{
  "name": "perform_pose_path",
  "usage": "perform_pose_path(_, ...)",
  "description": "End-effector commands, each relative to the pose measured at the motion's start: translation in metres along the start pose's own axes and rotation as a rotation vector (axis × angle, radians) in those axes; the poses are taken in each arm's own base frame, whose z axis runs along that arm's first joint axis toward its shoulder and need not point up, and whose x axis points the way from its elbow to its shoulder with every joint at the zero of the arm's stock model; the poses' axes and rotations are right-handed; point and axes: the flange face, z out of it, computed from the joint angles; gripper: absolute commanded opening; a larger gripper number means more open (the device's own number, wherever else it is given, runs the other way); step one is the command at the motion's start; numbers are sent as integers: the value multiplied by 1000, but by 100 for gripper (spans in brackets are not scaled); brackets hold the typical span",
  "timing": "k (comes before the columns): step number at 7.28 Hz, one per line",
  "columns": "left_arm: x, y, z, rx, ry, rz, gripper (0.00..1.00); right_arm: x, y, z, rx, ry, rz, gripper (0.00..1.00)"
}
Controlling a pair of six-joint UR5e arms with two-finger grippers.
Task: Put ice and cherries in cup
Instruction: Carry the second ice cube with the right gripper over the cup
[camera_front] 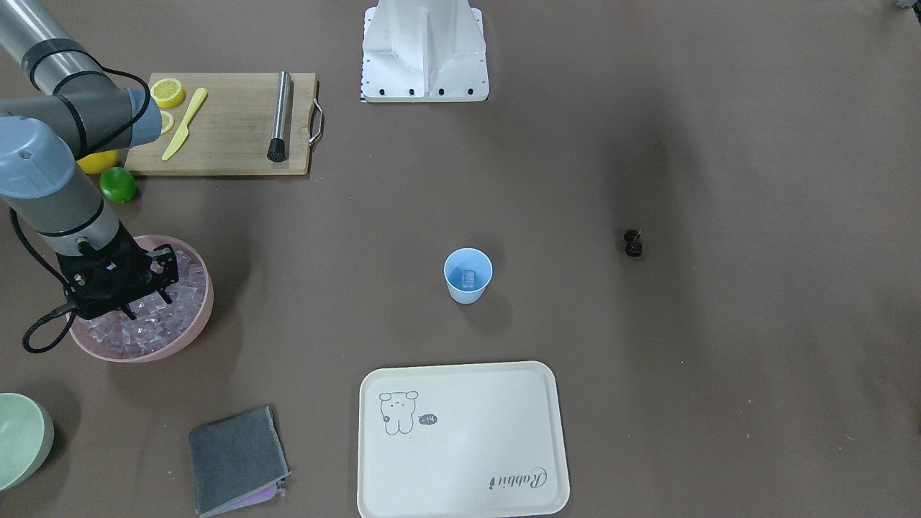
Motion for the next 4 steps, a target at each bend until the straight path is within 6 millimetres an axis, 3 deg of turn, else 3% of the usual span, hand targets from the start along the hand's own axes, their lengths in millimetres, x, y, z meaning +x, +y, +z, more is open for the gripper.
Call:
perform_pose_path(1, 0, 0, -1, 1, 0, 1, 98, -8, -23, -77, -6, -61, 57, 16)
perform_pose_path(2, 0, 0, -1, 1, 0, 1, 98, -54, -50, -82, -21, -73, 65, 16)
perform_pose_path(3, 1, 0, 0, -1, 2, 1, 98, -140, -70, -63, -17, -65, 160, 15)
perform_pose_path(4, 1, -1, 0, -1, 0, 1, 98, -246, -106, -48, 15, -47, 258, 14)
